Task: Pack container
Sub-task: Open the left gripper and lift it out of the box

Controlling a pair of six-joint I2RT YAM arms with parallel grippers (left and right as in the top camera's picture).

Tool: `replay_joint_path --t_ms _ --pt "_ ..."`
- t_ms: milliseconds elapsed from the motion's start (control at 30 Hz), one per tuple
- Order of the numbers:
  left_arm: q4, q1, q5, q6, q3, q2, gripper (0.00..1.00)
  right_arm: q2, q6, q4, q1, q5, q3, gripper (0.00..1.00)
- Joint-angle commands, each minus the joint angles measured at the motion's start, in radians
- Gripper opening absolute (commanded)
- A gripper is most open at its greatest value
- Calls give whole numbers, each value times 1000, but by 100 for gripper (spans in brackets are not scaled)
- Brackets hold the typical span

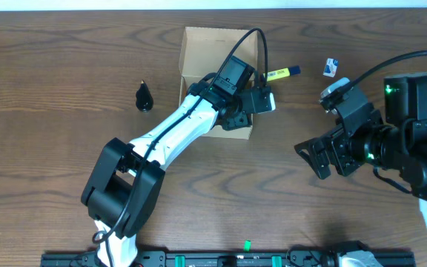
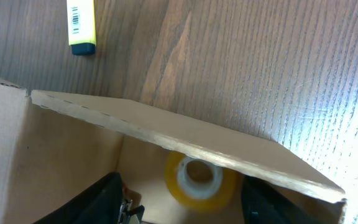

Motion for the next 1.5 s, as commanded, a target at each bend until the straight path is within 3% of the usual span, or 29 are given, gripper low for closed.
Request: replay_joint_path --t_ms 0,333,767,833,1233,1467 --pt "-1 -4 14 13 11 8 64 1 -15 0 -8 -10 5 99" --pt "-9 -4 -28 12 17 -13 65 1 -15 0 -8 -10 5 99" --pt "-99 4 -211 -15 26 -215 66 1 -15 0 -8 -10 5 99" --pt "-152 14 -220 -53 26 -243 66 1 -15 -1 -8 -10 5 99" --pt "-447 141 -225 -537 26 -304 64 1 -15 0 -8 -10 5 99" --pt "-517 150 -170 -601 26 -356 58 1 -15 -1 -8 -10 5 99"
